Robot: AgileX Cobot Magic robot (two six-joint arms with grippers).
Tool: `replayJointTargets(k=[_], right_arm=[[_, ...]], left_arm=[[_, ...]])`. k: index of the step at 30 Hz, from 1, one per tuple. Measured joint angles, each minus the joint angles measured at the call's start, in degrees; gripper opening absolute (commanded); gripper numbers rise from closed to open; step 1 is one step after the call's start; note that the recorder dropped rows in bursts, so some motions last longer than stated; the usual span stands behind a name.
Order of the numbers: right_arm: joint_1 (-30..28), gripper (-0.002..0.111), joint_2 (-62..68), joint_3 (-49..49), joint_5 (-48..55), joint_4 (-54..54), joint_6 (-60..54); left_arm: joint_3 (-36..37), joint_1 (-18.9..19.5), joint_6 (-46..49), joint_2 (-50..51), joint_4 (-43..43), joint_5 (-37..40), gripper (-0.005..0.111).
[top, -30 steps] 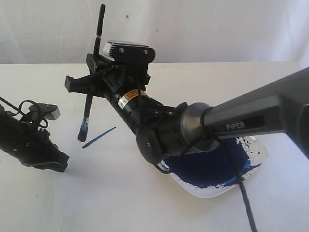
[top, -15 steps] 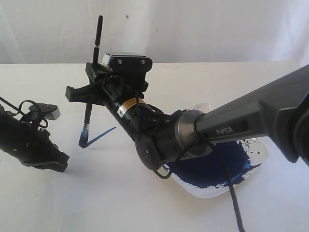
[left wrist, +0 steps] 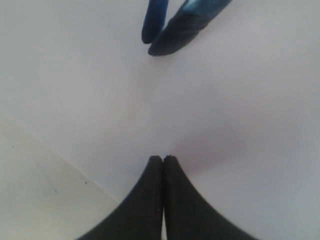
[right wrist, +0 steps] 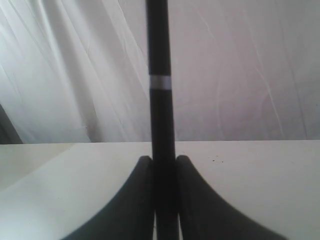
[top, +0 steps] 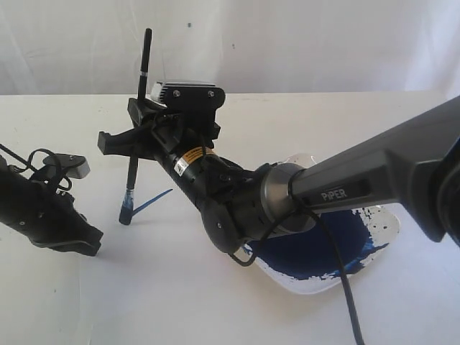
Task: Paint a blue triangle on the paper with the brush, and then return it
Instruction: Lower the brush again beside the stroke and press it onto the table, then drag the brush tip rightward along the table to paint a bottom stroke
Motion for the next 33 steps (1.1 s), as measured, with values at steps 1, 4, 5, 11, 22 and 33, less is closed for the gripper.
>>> replayJointTargets(k=[1, 4, 5, 11, 22, 33], right_arm=[[0.0, 0.0, 0.0, 0.0, 0.0, 0.0, -0.3], [0.0, 0.0, 0.0, 0.0, 0.5, 0.0, -1.9], [0.0, 0.0, 0.0, 0.0, 0.8, 0.0, -2.1], [0.0, 0.0, -0.8, 0.0, 2.4, 0.1, -4.5], [0.0, 0.0, -4.9, 0.0, 11.9, 7.4, -16.8], [0.0, 0.0, -6.3, 0.0, 15.5, 15.9, -27.1]], left_arm=[[0.0, 0.0, 0.0, 0.0, 0.0, 0.0, 0.0], [0.0, 0.0, 0.0, 0.0, 0.0, 0.0, 0.0], [0.0, 0.0, 0.0, 0.0, 0.0, 0.0, 0.0], [0.0, 0.0, 0.0, 0.0, 0.0, 0.0, 0.0], [0.0, 0.0, 0.0, 0.0, 0.0, 0.0, 0.0], [0.0, 0.0, 0.0, 0.0, 0.0, -0.1, 0.0]])
